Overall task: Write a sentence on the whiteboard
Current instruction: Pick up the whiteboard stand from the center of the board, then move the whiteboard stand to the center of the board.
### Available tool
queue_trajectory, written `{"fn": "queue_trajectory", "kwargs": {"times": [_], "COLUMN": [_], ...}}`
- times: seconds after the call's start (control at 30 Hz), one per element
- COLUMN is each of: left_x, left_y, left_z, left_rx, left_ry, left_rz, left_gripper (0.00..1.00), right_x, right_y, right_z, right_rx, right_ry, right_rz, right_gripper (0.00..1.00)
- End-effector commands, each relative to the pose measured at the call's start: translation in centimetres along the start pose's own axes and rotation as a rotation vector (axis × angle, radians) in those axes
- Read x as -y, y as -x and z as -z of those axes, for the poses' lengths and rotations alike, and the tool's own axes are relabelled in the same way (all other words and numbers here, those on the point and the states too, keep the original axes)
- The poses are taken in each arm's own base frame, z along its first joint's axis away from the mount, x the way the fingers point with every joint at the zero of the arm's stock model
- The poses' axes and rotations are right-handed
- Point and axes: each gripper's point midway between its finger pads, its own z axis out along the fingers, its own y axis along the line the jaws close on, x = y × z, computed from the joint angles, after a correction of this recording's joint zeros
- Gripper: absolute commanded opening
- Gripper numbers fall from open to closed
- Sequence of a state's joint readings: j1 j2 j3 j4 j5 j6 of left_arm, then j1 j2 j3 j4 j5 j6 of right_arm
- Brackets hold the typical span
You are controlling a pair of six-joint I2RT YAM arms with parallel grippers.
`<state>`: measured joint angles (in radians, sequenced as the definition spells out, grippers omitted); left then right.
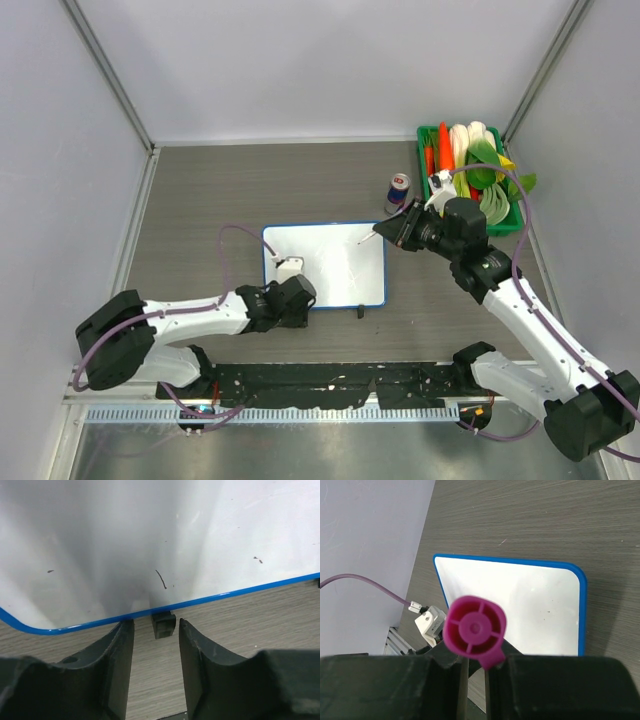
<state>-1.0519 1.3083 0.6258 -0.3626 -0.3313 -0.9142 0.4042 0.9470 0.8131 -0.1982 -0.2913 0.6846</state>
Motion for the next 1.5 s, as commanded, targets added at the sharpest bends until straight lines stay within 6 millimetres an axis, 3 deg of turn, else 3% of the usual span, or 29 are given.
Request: {"fn": "queue_trajectory", "kwargs": {"times": [0.0, 0.37, 1.07, 1.23, 1.33, 1.47], "left_x": [0.6, 1.8, 7.7, 8.5, 8.9, 8.8], "left_y": [0.8, -0.4, -4.2, -5.1, -5.3, -4.9], "left_z": [-1.1, -1.1, 2.0, 1.7, 1.9, 2.9], "left_rx": [0.058, 0.027, -0.058, -0.098, -0.104, -0.084], "left_ry": [-0.006, 0.01, -0.027, -0.03, -0.042, -0.053], "left_rz": [0.031, 0.021, 0.103, 0.104, 0.101, 0.113], "left_gripper": [0.4, 0.0, 0.01, 0.14, 0.3, 0.66], "right_x": [-1.0, -1.1, -1.2, -1.2, -1.2, -1.5], "right_y": [1.2, 1.1, 0.4, 0.3, 0.3, 0.5], "right_z": [0.4, 0.6, 1.4, 1.5, 1.6, 1.9], "right_rx": [0.037, 0.035, 0.029, 0.026, 0.026, 0.035], "right_ry": [0.033, 0.04, 0.056, 0.06, 0.058, 0.06], "right_rz": [0.028, 0.031, 0.03, 0.03, 0.03, 0.031], "right_gripper": [0.02, 0.01, 0.01, 0.01, 0.02, 0.02]}}
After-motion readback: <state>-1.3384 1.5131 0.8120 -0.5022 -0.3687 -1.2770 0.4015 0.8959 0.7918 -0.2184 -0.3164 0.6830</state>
